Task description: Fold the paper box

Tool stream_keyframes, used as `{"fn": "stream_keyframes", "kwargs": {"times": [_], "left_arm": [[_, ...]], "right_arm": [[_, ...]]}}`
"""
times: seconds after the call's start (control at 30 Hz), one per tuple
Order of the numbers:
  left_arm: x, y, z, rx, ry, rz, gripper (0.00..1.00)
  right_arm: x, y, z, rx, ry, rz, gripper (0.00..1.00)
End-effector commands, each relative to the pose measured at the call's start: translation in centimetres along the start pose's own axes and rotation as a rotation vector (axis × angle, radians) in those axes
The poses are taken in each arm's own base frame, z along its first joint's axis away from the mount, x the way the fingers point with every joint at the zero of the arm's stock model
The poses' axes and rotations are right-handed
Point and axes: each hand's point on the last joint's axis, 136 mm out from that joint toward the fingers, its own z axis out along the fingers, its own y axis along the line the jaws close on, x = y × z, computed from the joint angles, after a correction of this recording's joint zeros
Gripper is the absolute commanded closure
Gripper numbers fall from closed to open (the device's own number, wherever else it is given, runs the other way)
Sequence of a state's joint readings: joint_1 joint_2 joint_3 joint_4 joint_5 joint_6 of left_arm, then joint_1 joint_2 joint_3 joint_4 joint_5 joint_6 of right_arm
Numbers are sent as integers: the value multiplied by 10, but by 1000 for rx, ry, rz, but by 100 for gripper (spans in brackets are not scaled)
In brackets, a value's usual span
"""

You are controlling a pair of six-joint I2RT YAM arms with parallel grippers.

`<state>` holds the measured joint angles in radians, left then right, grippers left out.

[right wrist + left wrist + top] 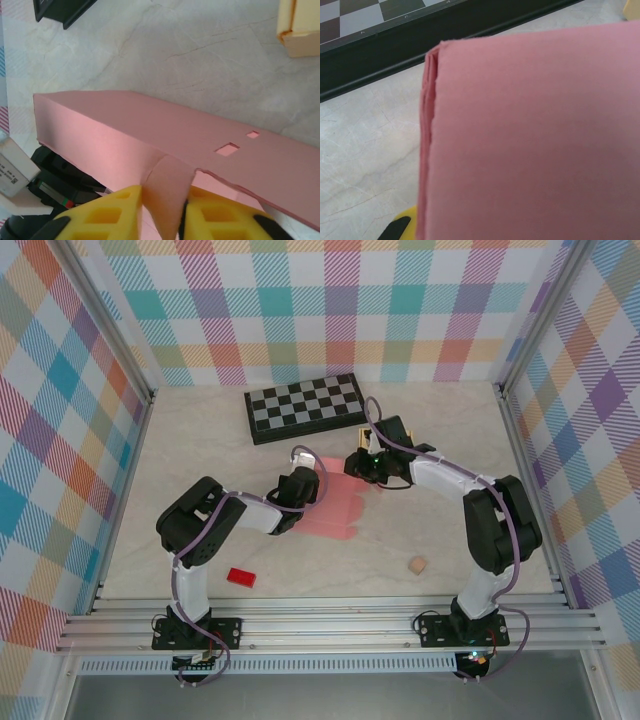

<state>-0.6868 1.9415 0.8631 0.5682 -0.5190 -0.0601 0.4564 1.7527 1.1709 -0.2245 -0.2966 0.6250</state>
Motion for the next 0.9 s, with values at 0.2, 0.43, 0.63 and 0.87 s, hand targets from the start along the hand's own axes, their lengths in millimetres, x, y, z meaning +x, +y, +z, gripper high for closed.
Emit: {"fn": "stream_keyframes", "kwargs": {"times": [0.2,0.43,0.63,0.87], "left_arm": [[66,9,0,-49,216,62,100],[69,15,1,-89,226,64,100],[70,16,0,-96,226,65,100],[69,16,1,-96,223,67,100]], "right_arm": [[3,-6,5,11,-10,23,86],[2,-12,-10,59,-58,13,67],[7,-30,-22,100,-107,24,64],[6,-55,-15,151,-124,73,72]]}}
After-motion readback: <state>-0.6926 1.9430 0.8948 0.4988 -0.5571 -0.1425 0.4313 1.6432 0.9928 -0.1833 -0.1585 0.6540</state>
